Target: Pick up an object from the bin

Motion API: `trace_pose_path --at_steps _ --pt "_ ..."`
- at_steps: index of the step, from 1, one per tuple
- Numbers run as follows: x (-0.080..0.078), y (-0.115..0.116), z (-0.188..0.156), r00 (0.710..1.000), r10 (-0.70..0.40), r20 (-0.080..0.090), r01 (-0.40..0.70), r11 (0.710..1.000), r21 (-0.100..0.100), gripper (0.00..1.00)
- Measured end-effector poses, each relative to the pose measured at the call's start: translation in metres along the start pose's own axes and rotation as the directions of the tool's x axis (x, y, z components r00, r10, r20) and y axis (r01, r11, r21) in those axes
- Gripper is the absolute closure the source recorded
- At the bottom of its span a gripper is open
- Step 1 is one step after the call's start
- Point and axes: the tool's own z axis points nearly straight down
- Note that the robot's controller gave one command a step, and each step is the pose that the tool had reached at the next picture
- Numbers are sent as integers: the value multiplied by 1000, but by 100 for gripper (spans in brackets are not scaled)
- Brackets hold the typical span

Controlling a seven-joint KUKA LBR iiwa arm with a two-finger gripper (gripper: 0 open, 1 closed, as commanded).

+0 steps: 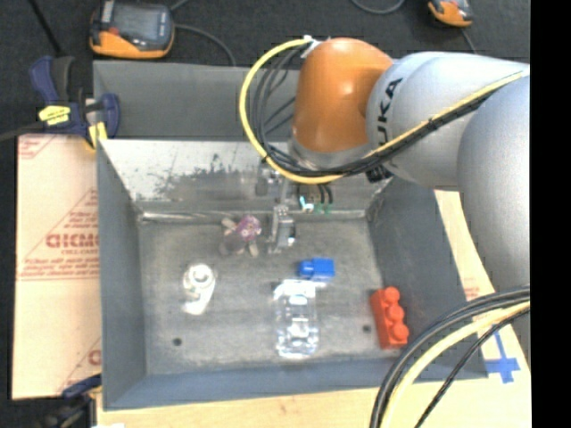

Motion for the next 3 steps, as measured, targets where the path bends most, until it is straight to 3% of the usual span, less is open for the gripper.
trace_pose_path --at_steps 1,2,3 --pt "-1 3 84 966 259 -3 -259 966 1 0" --pt "-2 3 82 966 259 1 -259 966 -1 100" --pt "0 7 -92 964 264 11 -264 964 -4 100"
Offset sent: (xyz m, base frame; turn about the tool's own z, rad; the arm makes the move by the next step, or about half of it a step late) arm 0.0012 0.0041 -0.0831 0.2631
